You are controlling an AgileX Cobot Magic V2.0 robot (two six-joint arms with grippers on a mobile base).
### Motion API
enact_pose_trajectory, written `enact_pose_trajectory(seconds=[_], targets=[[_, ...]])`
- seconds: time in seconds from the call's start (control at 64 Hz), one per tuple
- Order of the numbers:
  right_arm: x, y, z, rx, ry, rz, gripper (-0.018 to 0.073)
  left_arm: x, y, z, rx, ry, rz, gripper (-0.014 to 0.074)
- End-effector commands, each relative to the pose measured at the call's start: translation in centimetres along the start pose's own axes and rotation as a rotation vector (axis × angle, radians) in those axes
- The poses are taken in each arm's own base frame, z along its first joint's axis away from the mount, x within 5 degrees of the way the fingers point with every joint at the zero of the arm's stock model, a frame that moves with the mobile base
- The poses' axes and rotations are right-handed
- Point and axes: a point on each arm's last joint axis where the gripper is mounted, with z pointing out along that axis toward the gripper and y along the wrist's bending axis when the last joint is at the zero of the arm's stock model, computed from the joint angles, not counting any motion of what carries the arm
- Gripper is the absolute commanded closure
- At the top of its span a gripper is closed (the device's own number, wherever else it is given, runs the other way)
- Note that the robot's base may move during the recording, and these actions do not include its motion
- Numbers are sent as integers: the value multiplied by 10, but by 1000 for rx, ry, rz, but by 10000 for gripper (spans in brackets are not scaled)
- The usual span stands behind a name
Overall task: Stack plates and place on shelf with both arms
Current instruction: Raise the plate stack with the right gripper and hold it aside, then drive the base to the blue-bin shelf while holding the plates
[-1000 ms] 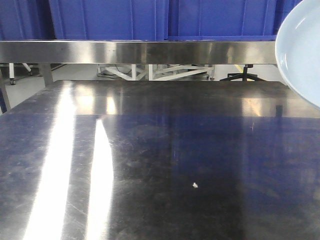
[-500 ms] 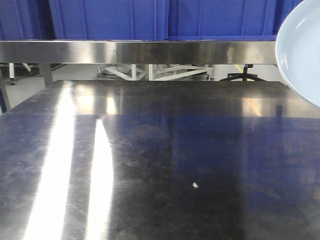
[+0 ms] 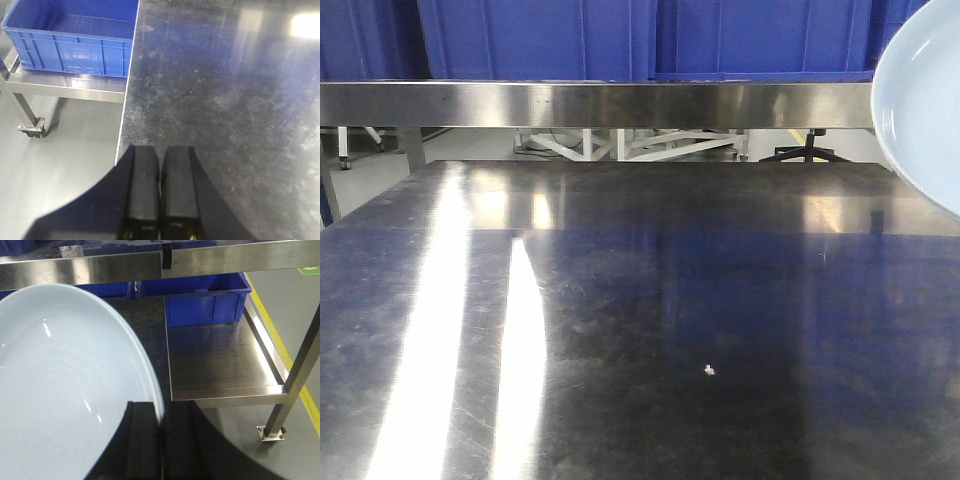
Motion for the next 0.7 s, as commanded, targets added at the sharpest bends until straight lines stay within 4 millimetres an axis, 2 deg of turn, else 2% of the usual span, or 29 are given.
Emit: enact_pose_trajectory(seconds=[0.0, 0.688], targets=[[-17, 2, -4, -18, -123, -8, 502, -15, -2, -5, 18, -105, -8, 500], [-17, 2, -4, -18, -123, -8, 502, -15, -2, -5, 18, -105, -8, 500]])
